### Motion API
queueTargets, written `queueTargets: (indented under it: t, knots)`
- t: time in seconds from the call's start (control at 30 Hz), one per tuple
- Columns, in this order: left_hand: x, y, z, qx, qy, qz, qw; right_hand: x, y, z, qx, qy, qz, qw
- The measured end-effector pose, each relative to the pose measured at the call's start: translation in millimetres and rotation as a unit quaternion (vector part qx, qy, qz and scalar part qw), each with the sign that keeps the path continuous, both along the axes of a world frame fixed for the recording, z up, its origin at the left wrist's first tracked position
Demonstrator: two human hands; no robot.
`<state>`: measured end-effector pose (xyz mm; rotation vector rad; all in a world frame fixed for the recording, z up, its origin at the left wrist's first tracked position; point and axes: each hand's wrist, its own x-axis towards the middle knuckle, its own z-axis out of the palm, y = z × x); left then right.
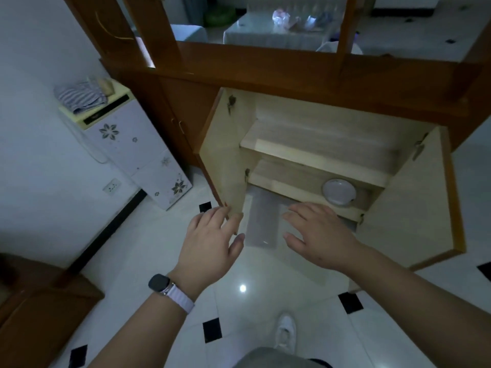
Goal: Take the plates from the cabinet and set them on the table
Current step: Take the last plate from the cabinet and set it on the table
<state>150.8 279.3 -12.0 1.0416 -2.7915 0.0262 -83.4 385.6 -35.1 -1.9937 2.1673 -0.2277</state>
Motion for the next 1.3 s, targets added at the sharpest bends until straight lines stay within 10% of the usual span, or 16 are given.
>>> queueTargets:
  t: [1.3]
  knots:
    - [-294, -226, -107, 0.113, -0.054, -0.324, 0.938, -142, -72, -28, 0.079, -0.008, -0.42, 0.904]
